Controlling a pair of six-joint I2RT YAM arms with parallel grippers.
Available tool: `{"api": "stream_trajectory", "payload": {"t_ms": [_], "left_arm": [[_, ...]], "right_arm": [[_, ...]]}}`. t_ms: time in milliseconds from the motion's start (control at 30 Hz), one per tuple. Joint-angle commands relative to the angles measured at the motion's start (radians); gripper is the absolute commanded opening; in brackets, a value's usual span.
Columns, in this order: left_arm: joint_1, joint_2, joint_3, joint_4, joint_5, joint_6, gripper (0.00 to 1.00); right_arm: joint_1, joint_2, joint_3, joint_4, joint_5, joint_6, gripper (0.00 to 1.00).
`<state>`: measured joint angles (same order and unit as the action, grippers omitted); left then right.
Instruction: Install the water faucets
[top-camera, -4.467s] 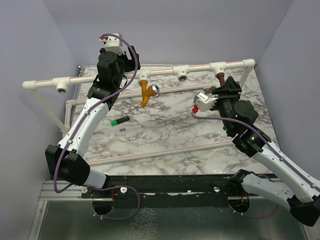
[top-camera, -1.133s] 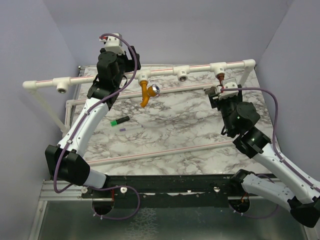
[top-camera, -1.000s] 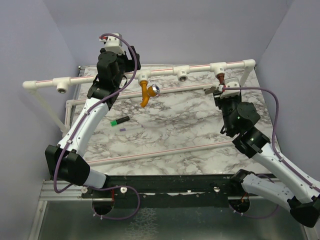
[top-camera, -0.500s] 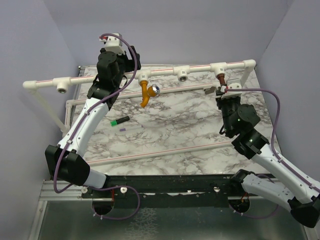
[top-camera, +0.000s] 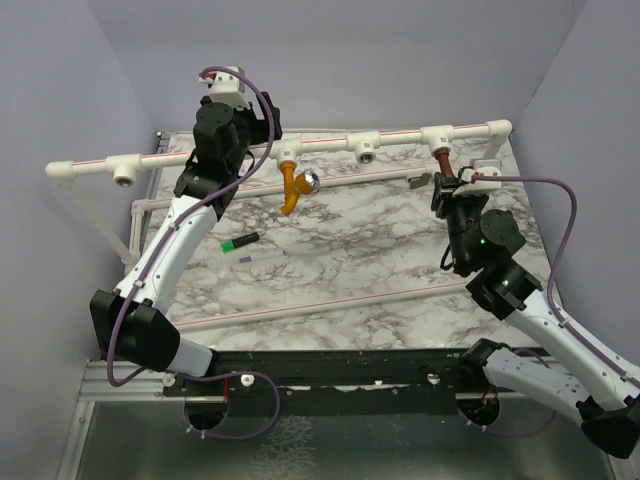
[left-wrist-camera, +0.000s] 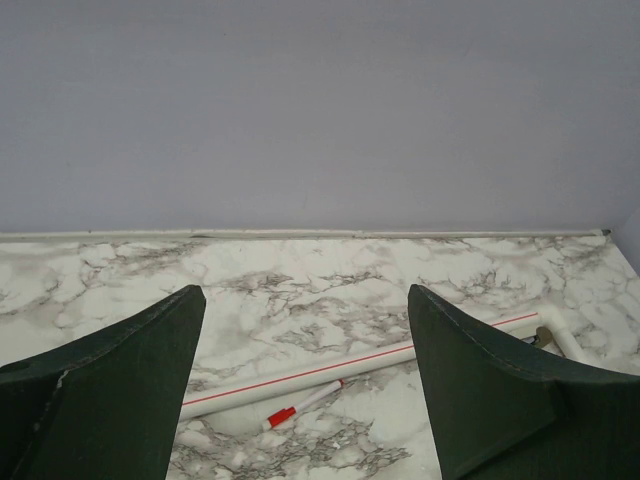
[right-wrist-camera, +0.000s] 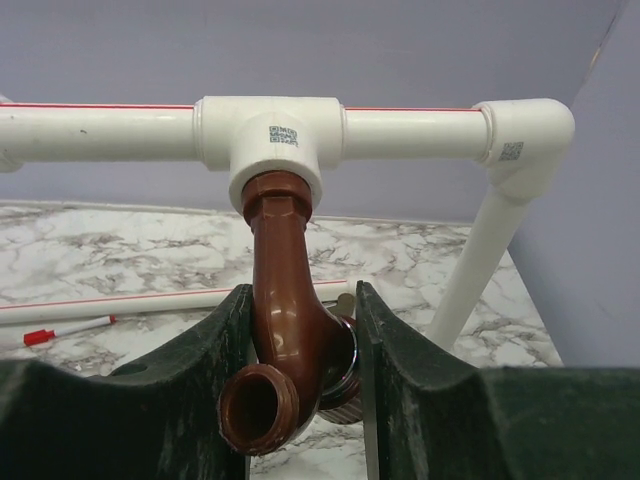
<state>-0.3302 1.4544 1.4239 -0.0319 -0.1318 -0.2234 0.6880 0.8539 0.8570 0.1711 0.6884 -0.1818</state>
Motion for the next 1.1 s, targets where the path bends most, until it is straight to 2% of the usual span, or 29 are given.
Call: {"api": "stream_trajectory", "payload": {"t_ms": [0, 167, 433, 533, 767, 933, 1067], "left_arm": [[-0.029, 0.121, -0.092, -0.238, 0.104, -0.009, 0.84], [-0.029, 0.129, -0.09, -0.238, 0.116, -0.013, 0.84], [-0.029, 0.139, -0.089, -0.236, 0.122, -0.004, 0.84], [-0.03, 0.142, -0.085, -0.238, 0.13, 0.001, 0.84], [-0.03, 0.105, -0.079, -0.229, 0.126, 0.008, 0.86], [-0.03, 0.109, -0.028, -0.242, 0.154, -0.014, 0.89], [-0.03, 0.113, 0.047, -0.275, 0.193, -0.048, 0.97]], "right_arm": [[0.002, -0.023, -0.024, 0.005, 0.058, 0.191, 0.02], [0.002, -0.009, -0.005, -0.054, 0.031, 0.09, 0.41], [0.002, 0.018, 0.085, -0.154, -0.026, -0.005, 0.78], [0.002, 0.013, 0.127, -0.207, -0.051, -0.023, 0.98], [0.002, -0.043, 0.237, -0.353, -0.106, -0.028, 1.0], [0.002, -0.125, 0.265, -0.477, -0.083, 0.011, 1.0], [0.002, -0.197, 0.246, -0.566, -0.053, 0.044, 1.0]]}}
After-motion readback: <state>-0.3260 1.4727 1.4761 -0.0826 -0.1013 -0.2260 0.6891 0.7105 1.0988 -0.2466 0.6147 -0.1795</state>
